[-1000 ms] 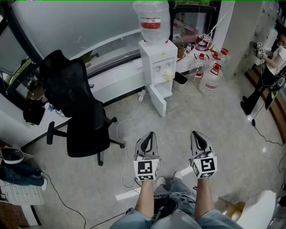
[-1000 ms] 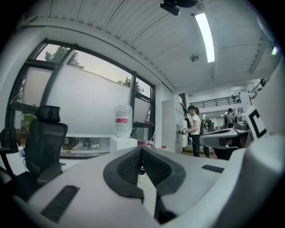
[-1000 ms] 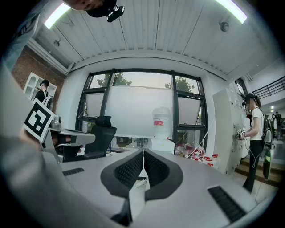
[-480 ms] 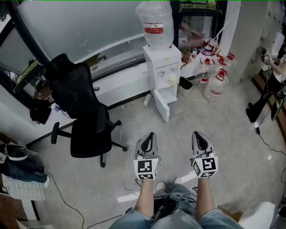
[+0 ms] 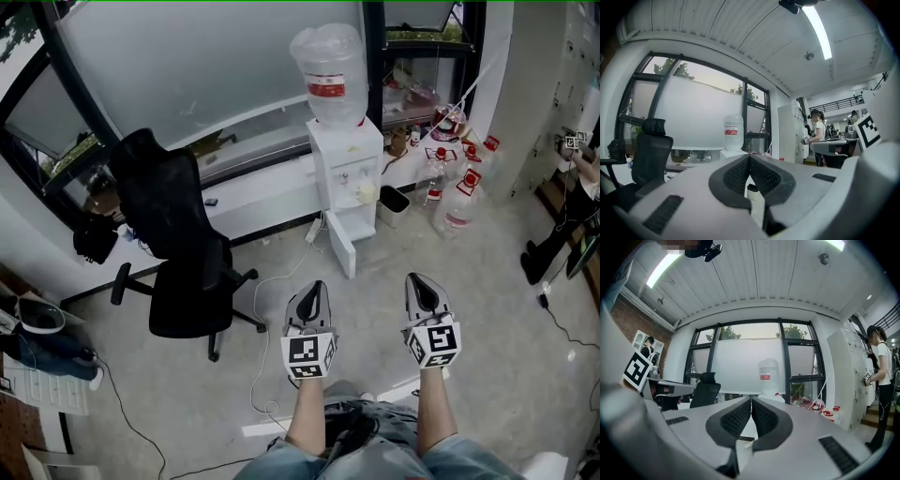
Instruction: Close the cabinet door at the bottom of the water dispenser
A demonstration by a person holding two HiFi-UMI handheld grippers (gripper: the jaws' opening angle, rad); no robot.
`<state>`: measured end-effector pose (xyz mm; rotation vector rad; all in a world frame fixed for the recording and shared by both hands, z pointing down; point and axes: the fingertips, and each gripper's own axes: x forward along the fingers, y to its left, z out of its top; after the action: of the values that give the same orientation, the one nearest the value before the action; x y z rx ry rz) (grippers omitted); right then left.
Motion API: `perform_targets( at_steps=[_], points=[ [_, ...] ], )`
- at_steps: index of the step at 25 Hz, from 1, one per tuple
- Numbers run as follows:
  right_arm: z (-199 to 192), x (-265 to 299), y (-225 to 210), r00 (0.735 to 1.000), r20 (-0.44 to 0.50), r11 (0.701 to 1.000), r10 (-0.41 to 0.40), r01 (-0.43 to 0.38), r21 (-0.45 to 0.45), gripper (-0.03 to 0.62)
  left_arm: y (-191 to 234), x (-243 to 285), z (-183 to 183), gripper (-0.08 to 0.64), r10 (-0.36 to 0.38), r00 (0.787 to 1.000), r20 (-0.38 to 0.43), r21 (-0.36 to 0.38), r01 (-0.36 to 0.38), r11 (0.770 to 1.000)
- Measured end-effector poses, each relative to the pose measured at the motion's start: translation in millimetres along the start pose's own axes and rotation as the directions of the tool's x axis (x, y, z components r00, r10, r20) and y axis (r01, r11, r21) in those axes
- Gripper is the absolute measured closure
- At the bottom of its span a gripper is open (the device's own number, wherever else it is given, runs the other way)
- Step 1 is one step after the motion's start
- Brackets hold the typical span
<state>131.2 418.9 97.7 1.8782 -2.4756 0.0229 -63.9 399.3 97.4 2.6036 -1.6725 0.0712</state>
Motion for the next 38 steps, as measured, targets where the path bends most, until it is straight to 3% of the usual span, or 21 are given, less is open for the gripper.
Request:
perform_targets(
  at_steps=[8, 16, 24, 31, 38],
  points=[
    [8.3, 49.3, -0.2, 0.994, 0.024, 0.994, 0.105, -0.104, -0.036, 0.561, 23.9, 16.9, 7.1, 0.549, 0.089, 0.995, 0.034, -0.015, -0.089, 0.996],
    [-23.7, 119.9, 0.9, 0.988, -0.018, 0.987, 0.156, -0.156, -0.045, 0.561, 70.3, 69.2, -26.7, 0.551, 0.137, 0.991, -0.002, -0.054, -0.137, 0.989],
    [-54.1, 204.8, -30.6, 0.991, -0.083, 0.994, 0.107, -0.105, 0.030, 0.561, 93.8, 161.5, -60.8, 0.551, 0.061, 0.992, -0.111, -0.068, -0.069, 0.995],
    [-102.9, 276.5, -46.3, 0.979, -0.191, 0.993, 0.072, -0.052, 0.108, 0.561, 120.4, 242.9, -107.4, 0.549, -0.002, 0.972, -0.233, -0.097, -0.021, 0.995],
    [-144.0, 338.9, -55.7, 0.962, -0.269, 0.992, 0.049, -0.015, 0.125, 0.561, 144.9, 304.4, -148.0, 0.551, -0.054, 0.951, -0.306, -0.130, 0.014, 0.991]
  ],
)
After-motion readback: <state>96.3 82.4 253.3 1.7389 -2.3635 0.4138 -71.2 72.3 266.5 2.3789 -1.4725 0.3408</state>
